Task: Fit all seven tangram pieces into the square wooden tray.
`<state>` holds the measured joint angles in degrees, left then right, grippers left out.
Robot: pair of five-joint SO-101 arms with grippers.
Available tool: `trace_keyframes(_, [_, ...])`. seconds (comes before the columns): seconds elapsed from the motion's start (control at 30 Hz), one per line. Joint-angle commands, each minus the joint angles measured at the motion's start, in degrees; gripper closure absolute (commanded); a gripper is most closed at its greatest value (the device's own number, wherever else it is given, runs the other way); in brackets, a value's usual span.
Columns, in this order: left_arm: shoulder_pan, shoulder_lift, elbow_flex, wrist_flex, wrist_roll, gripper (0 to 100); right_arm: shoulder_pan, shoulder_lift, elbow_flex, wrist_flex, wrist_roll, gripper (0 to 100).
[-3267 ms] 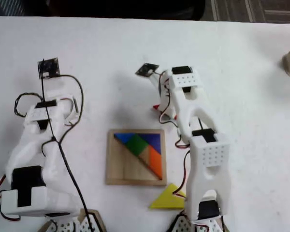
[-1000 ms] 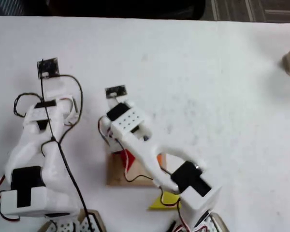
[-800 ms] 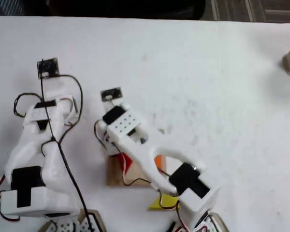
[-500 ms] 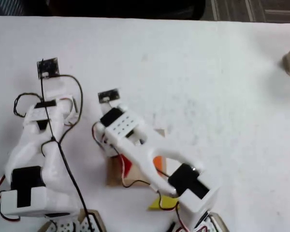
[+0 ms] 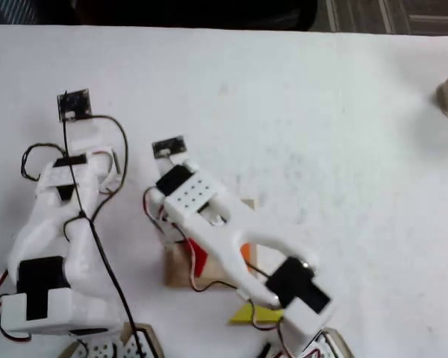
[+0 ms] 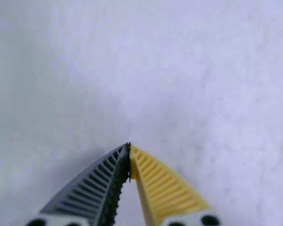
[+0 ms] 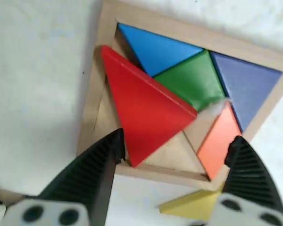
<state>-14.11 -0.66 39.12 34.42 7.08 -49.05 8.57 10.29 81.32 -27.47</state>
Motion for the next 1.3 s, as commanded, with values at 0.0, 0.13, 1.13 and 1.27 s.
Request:
trace_keyframes(0.0, [-0.57,-0.4,-2.2,-0.35,-0.26,97,2.42,-8.66,-0.18,5.76,-0.44,67.6])
trace_keyframes(0.13, [0.22,-4.26,-1.58,3.16,-0.26,97,6.9,-15.43,1.76,10.59,4.48,67.6])
trace_keyframes(1.13, [53.23,-26.51,20.31,0.44,10.2,97,37.49,-20.97,20.04,-20.0,30.42,87.8])
trace_keyframes(1.27, [52.88,-22.02,20.04,-0.88,10.2,97,37.41,-20.88,20.04,-20.09,30.59,87.8])
